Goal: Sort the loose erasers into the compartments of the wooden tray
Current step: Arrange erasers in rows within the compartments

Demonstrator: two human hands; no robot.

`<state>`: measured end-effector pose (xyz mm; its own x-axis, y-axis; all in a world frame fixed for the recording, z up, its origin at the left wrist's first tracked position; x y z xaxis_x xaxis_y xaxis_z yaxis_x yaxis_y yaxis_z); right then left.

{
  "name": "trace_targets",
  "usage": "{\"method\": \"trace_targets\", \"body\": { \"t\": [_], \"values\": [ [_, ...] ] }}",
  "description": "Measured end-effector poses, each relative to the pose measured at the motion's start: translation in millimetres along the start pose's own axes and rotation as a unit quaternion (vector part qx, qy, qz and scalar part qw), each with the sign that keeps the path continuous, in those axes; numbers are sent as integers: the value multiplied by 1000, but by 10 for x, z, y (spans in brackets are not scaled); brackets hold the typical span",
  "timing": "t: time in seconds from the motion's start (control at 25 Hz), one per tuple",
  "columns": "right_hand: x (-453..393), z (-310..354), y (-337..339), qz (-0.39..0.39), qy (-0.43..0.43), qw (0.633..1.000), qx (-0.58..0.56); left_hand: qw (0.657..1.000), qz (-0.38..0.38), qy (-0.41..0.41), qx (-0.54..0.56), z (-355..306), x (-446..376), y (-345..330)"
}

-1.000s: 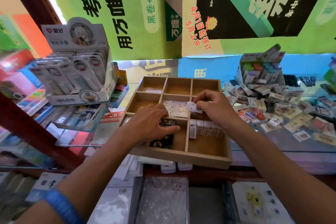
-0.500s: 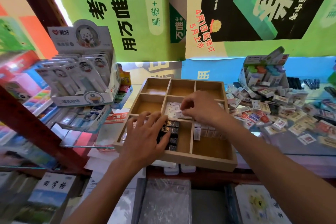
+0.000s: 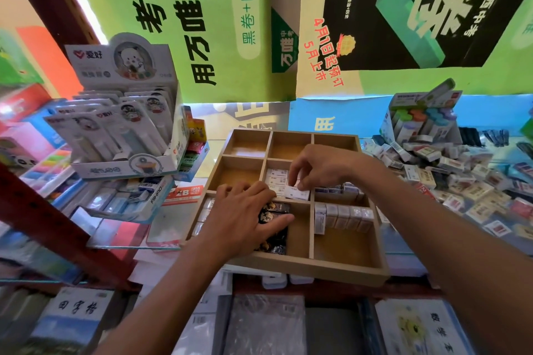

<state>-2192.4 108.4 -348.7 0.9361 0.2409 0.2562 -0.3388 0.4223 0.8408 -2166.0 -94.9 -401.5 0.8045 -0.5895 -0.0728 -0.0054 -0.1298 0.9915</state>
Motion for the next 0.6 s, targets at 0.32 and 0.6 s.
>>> {"method": "trace_targets", "body": {
  "t": [0.32, 0.6],
  "values": [
    [-32, 61, 23, 43, 13, 998, 35, 999, -19, 8, -38, -59, -66, -2],
    [-49, 43, -112, 15, 28, 994, 105, 1000, -20, 7, -18, -49, -66, -39]
  ]
}}
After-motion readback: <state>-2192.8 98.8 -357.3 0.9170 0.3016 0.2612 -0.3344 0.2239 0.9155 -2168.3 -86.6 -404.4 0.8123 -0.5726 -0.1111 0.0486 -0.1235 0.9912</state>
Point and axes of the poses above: each hand's wrist, its own x-axis away from the middle knuckle, its own y-axis out of the back of the hand, z = x × y, the point moved 1 cm from there along -x, towards the middle knuckle, and after that the axes turned 4 degrees about -z, right-handed, at the moved point
